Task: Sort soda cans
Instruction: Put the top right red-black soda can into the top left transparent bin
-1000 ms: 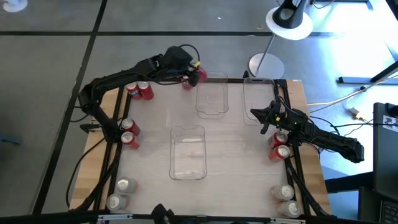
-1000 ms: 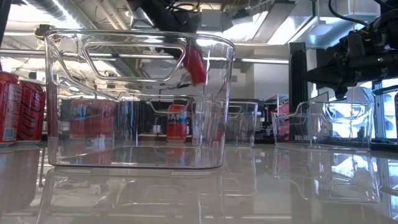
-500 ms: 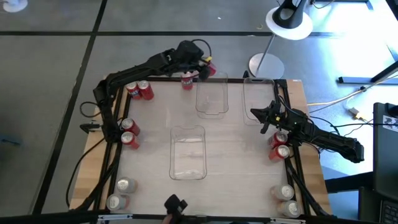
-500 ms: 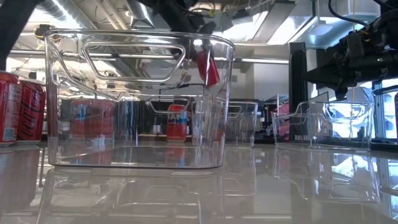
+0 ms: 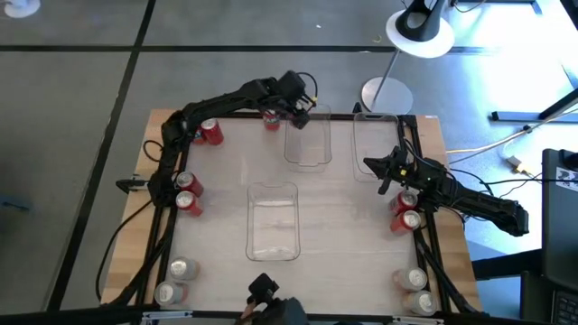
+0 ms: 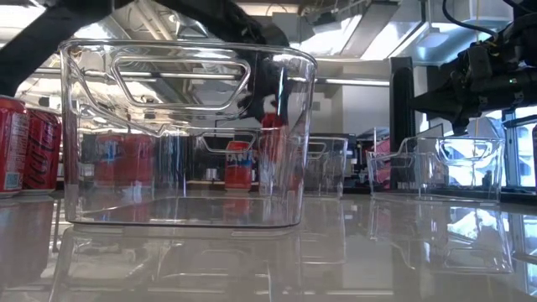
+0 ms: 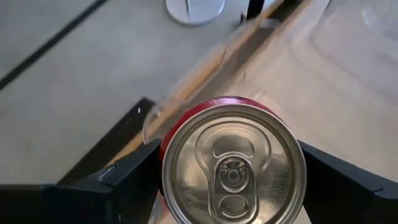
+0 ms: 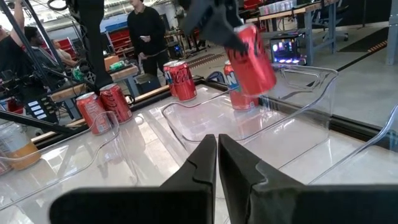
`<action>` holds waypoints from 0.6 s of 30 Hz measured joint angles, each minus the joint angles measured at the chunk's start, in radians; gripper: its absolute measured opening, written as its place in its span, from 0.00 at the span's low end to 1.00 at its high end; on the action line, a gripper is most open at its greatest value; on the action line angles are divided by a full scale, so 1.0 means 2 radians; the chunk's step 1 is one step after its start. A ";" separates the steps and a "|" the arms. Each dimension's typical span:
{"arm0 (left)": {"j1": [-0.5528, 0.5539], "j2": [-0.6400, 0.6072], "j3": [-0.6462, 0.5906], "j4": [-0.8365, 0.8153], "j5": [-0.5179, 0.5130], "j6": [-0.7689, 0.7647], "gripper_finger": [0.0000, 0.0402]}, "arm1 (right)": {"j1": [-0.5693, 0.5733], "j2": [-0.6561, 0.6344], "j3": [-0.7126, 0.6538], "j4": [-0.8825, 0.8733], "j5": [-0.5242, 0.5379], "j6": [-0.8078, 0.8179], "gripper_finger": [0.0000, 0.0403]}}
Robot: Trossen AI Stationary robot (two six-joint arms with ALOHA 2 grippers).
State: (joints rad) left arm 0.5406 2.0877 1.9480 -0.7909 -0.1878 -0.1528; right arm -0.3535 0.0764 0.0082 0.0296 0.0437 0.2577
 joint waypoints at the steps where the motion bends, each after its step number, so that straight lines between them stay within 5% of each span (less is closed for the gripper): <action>1: 0.002 0.006 0.000 -0.004 0.001 -0.002 0.77 | 0.000 0.000 0.000 0.000 0.000 0.000 0.05; 18: 0.010 0.034 -0.011 0.013 0.002 -0.010 0.77 | 0.000 0.000 0.000 -0.001 0.000 0.000 0.05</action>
State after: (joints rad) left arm 0.5598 2.1563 1.9263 -0.7652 -0.1829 -0.1723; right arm -0.3534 0.0762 0.0086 0.0268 0.0441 0.2573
